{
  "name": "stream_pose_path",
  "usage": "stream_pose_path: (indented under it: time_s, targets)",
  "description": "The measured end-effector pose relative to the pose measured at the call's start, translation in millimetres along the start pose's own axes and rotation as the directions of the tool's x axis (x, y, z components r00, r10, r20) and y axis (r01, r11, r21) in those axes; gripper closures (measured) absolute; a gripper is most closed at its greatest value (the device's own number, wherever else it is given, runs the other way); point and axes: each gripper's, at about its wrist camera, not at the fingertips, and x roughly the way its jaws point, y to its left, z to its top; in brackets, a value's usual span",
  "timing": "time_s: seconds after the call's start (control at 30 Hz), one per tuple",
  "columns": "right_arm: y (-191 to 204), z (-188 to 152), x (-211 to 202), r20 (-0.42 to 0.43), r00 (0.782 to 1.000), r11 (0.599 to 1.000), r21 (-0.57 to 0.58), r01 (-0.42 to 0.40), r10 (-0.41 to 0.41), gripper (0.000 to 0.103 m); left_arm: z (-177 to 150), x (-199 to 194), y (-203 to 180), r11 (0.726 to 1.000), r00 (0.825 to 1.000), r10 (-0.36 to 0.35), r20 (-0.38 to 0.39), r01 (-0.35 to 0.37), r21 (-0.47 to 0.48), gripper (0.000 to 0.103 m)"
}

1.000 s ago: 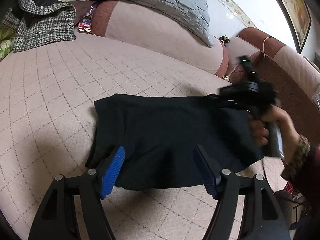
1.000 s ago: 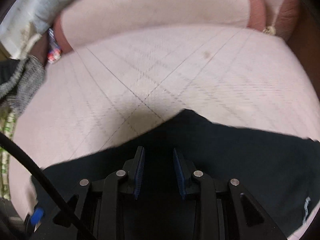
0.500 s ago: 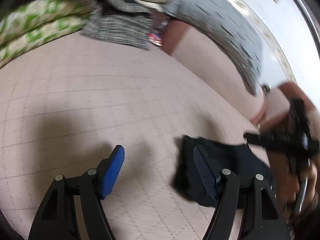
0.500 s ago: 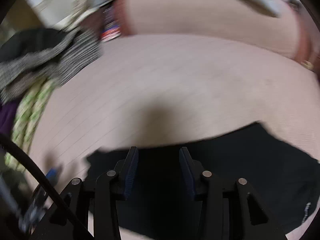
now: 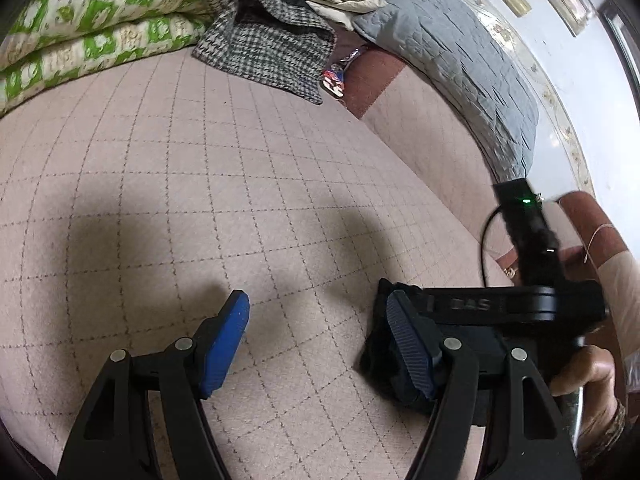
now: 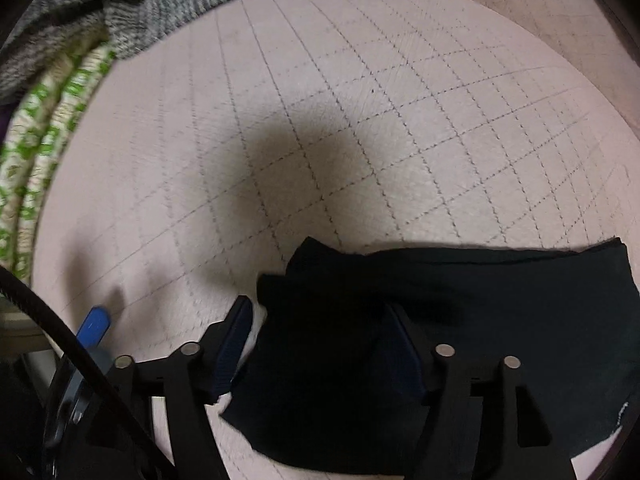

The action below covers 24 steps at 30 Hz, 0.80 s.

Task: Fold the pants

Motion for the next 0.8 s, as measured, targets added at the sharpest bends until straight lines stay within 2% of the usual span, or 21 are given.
stream_pose_path:
  time_s: [0.1,0.23,0.3,0.33,0.37,0.4,0.5,0.67,0.73,0.8]
  targets:
    - [10.1,3.1,11.3,-0.030,0.998,0.999,-0.016,0.046,-0.047,0.020,1.0,0.0,4.3,1.000,1.000,0.001,-0.003,-0.001,-0.018,0.032]
    - [30.7,1.5,18.2,-0.037,0.992,0.986,-0.114,0.118,-0.123,0.022,-0.4,2.4,6.6,0.999,1.000,-0.021,-0.021,0.020,-0.037,0.032]
    - [32.2,0.4,17.3,-0.021,0.990,0.983,-0.125,0.136,-0.140,0.047,-2.7,5.2,3.3,0.999,0.999,-0.024,-0.032,0.023,-0.028,0.032]
    - [30.8,0.0,15.6,-0.016,0.990,0.983,-0.127,0.135,-0.139,0.056,-4.2,6.8,0.8,0.999,0.999,-0.027,-0.039,0.026,-0.019,0.032]
    - [27.0,-0.7,12.9,-0.012,0.990,0.983,-0.124,0.138,-0.140,0.073,-7.2,9.6,-3.4,0.999,0.998,-0.033,-0.050,0.033,-0.008,0.032]
    - [19.3,-2.1,9.8,-0.009,0.990,0.985,-0.110,0.136,-0.138,0.079,-9.5,12.2,-6.8,0.999,0.997,-0.042,-0.060,0.042,0.000,0.032]
    - [5.8,-6.8,4.5,0.004,0.997,0.993,-0.084,0.078,-0.078,0.081,-20.9,21.6,-19.3,0.994,0.989,-0.100,-0.106,0.103,0.022,0.032]
    - [-16.2,-17.8,-5.9,0.028,0.999,0.997,-0.071,0.025,-0.023,0.081,-40.9,40.5,-38.5,0.972,0.956,-0.225,-0.187,0.234,0.025,0.032]
    - [-30.5,-24.0,-13.6,0.036,0.999,0.998,-0.060,-0.005,0.007,0.081,-49.2,44.1,-47.3,0.966,0.951,-0.238,-0.198,0.253,0.058,0.033]
    - [-56.4,-31.0,-29.4,0.051,0.998,0.998,-0.054,-0.034,0.037,0.081,-56.3,45.0,-55.8,0.954,0.941,-0.263,-0.214,0.286,0.087,0.042]
